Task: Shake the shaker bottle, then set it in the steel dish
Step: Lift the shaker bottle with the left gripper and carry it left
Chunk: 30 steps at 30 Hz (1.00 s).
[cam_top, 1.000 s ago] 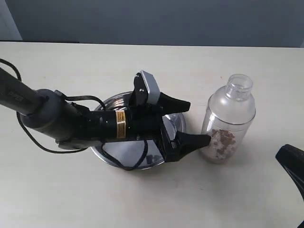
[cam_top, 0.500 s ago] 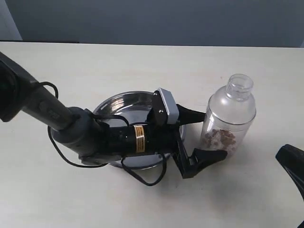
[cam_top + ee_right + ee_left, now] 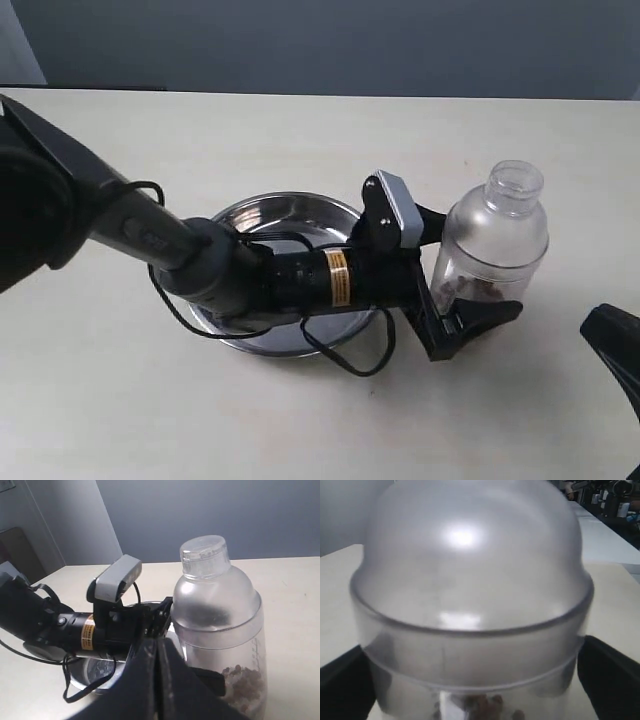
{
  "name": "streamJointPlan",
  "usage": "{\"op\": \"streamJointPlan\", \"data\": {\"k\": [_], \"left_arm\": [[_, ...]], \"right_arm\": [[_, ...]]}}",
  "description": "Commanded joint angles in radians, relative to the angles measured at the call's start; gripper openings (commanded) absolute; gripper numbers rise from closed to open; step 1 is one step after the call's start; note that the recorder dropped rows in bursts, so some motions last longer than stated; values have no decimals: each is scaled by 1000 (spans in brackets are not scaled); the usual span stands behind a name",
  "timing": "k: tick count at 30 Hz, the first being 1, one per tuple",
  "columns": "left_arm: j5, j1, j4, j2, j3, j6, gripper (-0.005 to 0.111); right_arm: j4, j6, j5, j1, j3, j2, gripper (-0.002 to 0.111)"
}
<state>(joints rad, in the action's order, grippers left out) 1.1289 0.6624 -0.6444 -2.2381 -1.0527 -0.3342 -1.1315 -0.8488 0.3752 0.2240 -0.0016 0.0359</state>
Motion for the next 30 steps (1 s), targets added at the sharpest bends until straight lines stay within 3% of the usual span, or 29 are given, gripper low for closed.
{"op": "streamJointPlan", "data": {"k": [1,16,30], "left_arm": [[-39,11,26,-33,-25,-6,97],[-161,17,67,-48,-113,-77,97],[-82,18,83,-126,-175,-147,97]], "right_arm": [[4,-4,-2,-3,2,-4,-1],[4,-4,-2,-3,2,-4,-1],[4,-4,-4,-3,2,-4,-1]]}}
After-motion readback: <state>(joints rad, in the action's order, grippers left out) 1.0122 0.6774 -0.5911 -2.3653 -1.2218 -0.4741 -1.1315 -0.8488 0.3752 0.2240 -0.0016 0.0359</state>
